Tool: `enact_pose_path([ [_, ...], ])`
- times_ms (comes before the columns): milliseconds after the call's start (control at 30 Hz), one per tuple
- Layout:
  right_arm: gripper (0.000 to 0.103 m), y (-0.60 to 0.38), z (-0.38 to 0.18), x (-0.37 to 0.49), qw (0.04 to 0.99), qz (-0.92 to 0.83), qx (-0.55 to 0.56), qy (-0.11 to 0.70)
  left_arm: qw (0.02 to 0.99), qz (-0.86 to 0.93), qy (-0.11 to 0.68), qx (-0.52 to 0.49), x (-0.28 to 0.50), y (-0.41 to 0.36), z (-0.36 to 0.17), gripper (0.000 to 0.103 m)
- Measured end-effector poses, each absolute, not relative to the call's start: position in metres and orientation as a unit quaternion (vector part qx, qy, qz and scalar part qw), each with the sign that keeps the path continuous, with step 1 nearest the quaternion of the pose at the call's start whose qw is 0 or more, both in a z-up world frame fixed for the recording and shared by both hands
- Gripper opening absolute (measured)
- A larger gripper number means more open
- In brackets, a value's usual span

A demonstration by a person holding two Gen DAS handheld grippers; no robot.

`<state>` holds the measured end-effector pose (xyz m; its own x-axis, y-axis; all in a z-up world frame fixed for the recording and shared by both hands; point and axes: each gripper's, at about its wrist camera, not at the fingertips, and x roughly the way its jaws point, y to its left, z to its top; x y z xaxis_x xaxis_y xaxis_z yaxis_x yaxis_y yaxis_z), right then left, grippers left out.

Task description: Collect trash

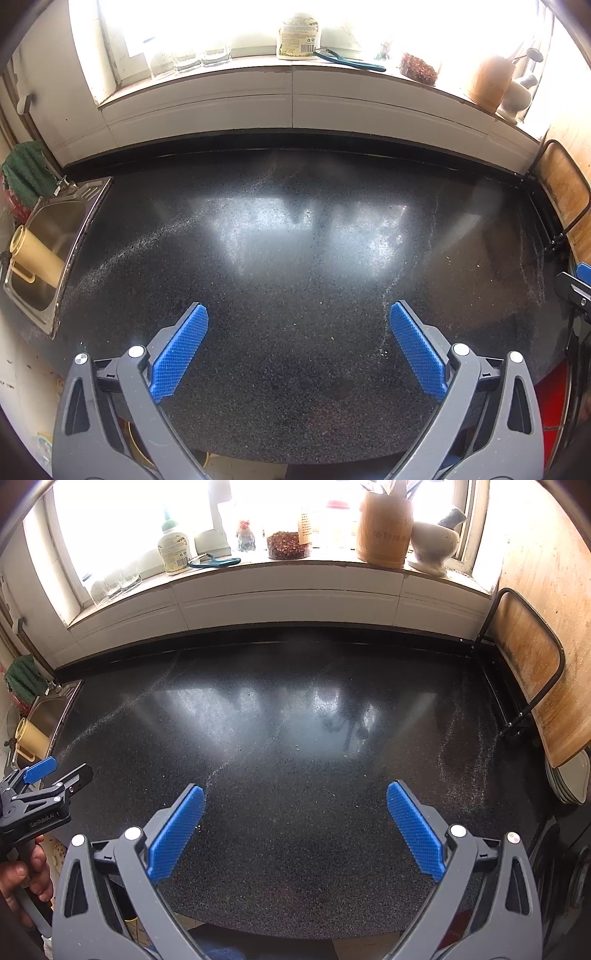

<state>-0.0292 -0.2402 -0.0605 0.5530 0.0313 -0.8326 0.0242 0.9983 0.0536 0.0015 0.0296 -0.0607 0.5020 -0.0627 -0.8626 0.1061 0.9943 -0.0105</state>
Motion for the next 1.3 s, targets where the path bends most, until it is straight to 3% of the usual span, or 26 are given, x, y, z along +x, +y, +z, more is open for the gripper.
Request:
enact_pose_path([
  [1300,0.096,-0.2442,-0.0604,-0.0363,0.88,0.001,0.037,0.474,0.861,-0.057,0.505,0.018,0.0036,0.0204,-0.0619,0.096],
])
